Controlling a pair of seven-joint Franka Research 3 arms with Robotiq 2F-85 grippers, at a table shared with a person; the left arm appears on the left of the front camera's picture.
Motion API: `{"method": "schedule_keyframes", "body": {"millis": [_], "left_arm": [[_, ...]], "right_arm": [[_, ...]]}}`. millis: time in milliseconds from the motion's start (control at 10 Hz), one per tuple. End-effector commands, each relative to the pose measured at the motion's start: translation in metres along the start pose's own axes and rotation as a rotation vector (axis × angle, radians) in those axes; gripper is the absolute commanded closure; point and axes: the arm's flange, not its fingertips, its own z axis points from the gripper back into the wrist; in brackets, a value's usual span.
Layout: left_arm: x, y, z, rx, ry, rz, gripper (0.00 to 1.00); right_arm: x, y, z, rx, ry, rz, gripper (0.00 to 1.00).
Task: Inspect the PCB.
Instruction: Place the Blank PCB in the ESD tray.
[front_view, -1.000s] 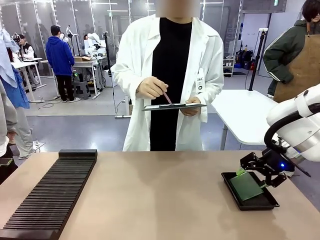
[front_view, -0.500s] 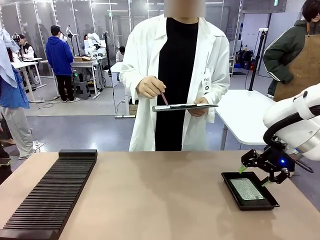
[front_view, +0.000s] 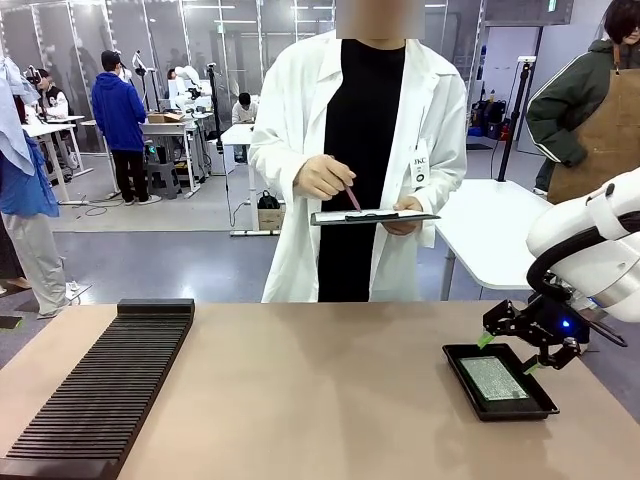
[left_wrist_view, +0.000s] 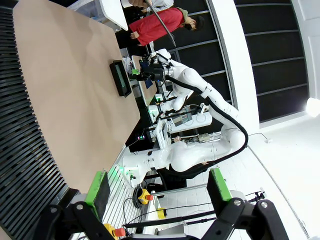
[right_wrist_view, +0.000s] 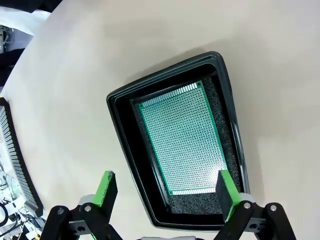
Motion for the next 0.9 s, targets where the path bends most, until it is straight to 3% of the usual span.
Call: {"method": "schedule_keyframes", "body": {"millis": [0,700,800], "left_arm": [[0.002,-0.004,0.004,-0.002,0.019,0.015,0.0],[0.002,-0.004,0.004,-0.002,0.019,0.015,0.0],[0.002,-0.004,0.004,-0.002,0.019,0.015,0.0]], "right_arm": [[0.001,-0.001,-0.003,0.012,-0.001,0.01,0.0],[0.0,0.0,0.0,0.0,0.0,0.0,0.0],[-0.011,0.004,0.031,0.09,0.061,0.007,0.0]]}}
